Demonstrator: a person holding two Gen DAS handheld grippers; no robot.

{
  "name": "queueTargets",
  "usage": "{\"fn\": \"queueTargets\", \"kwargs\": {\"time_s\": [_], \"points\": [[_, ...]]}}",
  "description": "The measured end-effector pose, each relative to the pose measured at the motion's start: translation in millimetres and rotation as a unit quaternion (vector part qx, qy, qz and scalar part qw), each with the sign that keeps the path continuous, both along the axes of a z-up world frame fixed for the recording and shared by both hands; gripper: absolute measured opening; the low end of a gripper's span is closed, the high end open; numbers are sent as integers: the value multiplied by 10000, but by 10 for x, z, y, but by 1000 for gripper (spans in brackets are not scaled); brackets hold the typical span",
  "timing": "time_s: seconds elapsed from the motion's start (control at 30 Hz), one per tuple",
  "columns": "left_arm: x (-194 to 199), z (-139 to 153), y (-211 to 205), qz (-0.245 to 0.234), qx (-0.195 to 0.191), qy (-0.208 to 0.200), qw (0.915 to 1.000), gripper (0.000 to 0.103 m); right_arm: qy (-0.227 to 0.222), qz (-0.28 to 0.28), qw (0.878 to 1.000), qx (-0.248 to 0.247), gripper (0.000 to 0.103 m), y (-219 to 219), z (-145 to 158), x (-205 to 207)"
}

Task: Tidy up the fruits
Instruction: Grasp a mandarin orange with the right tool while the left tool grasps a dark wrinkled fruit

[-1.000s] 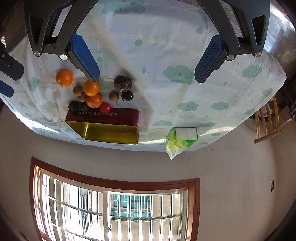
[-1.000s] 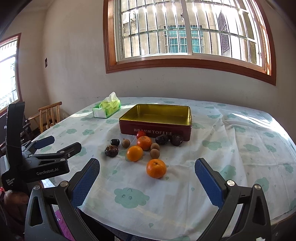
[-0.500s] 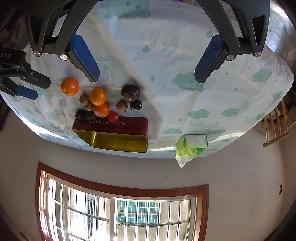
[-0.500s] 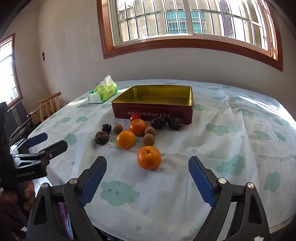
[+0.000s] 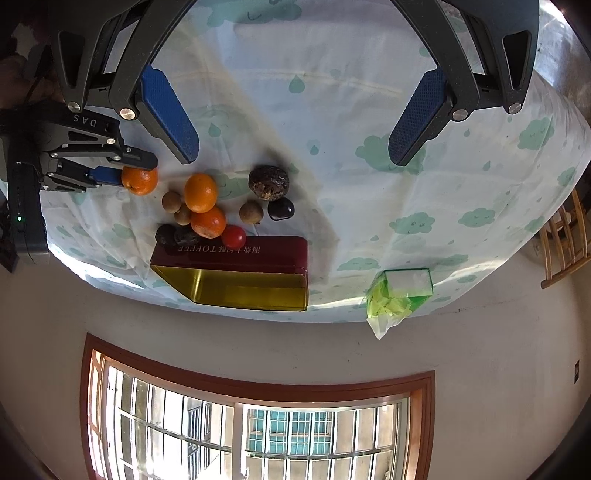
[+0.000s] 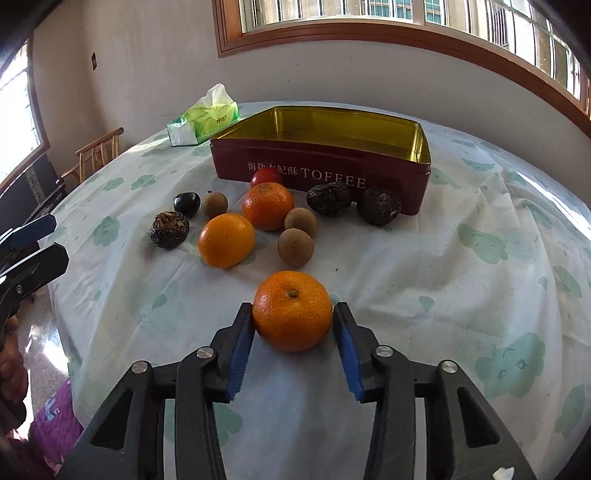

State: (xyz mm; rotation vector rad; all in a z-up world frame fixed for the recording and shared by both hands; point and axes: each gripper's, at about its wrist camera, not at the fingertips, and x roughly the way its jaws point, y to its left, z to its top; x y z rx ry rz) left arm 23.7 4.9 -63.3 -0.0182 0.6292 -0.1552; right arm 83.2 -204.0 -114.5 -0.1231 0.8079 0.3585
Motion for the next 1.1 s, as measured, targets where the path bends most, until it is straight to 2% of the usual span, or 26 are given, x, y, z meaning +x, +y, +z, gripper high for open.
{"fn": "queueTargets", "kwargs": {"time_s": [0.1,0.23,0.33,0.43,0.53,0.6,0.83,0.87,0.9,0.93,1.1], "points": [[133,2,-9,-202,-19,98,9997,101,0,-124,9992,387,36,-144,116,18],[351,9,-7,-550,-140,196,9982,96,-215,-422,9988,156,36,-343,205,89],[536,-20,-49,-800,-159,410,9958,92,-116,-566,9979,287,36,-506,144,165],[659,-76,-126,-949,-9,558,9939,86,-37,-618,9977,291,37,-524,84,200],[752,-145,-174,-1006,131,688,9925,75,-113,-573,9978,303,37,-507,96,202],[811,-200,-193,-1009,197,793,9915,63,-62,-568,9980,281,37,-495,82,222],[942,-352,-226,-1051,245,1005,9891,62,-60,-562,9980,271,38,-489,79,217],[959,-374,-234,-1062,239,1037,9886,58,-53,-553,9981,253,38,-485,77,217],[975,-407,-239,-1076,232,1099,9878,43,-48,-545,9982,240,38,-480,77,219],[979,-433,-245,-1059,250,1122,9877,40,-48,-546,9982,226,38,-477,75,215],[895,-405,-233,-877,125,1037,9907,37,-13,-548,9982,228,38,-478,65,220]]}}
